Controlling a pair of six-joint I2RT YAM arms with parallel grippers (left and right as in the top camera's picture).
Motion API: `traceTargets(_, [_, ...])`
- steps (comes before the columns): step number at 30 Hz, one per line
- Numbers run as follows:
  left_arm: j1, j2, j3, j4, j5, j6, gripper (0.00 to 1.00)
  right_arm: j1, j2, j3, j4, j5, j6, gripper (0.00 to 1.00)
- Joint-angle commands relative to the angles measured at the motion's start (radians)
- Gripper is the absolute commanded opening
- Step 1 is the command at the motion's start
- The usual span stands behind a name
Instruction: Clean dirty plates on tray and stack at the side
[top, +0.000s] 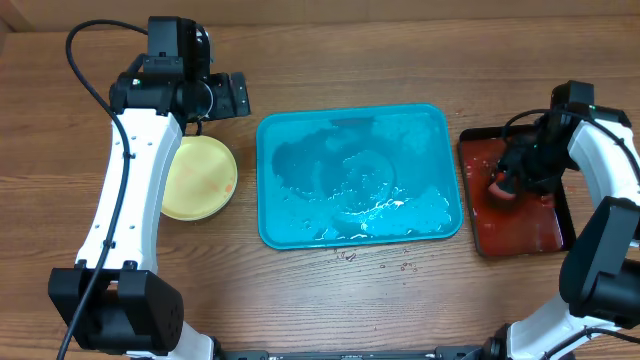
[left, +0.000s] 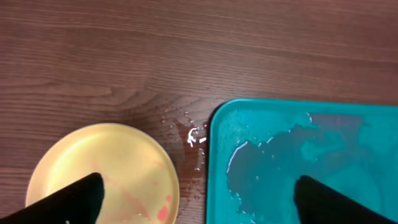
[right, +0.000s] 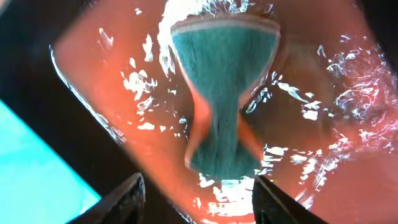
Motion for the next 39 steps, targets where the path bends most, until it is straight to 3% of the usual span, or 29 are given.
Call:
traceTargets(1, [0.007, -0.003, 0.018, 0.001, -0.045, 0.008, 1.0, 0.008, -0.019, 0.119, -0.085, -0.033, 0.003, 0.57])
traceTargets(10, [0.007, -0.003, 0.018, 0.001, -0.044, 0.008, 1.0, 0.069, -0.246, 0.445, -0.335, -0.051, 0.002, 0.58])
traceTargets(11, [0.007, -0.003, 0.018, 0.001, -0.043, 0.008, 1.0, 0.084, -0.284, 0.476, -0.346, -0.074, 0.004, 0.63])
traceTargets(13, [0.007, -0.003, 0.018, 0.001, -0.044, 0.008, 1.0, 0.108, -0.35, 0.518, -0.356, -0.112, 0.004, 1.0])
traceTargets(23, [0.007, -0.003, 0.018, 0.001, -0.044, 0.008, 1.0, 0.14, -0.586, 0.533, -0.371, -0.127, 0.003, 1.0])
traceTargets(32, [0.005, -0.003, 0.018, 0.001, -0.044, 0.008, 1.0, 0.14, -0.615, 0.531, -0.479, -0.005, -0.008, 1.0])
traceTargets(36, [0.005, -0.003, 0.018, 0.001, -0.043, 0.008, 1.0, 0.141, -0.661, 0.495, -0.349, 0.046, -0.055, 1.0])
traceTargets(39, [0.005, -0.003, 0.018, 0.001, -0.043, 0.008, 1.0, 0.141, -0.771, 0.365, -0.159, 0.046, -0.1, 1.0])
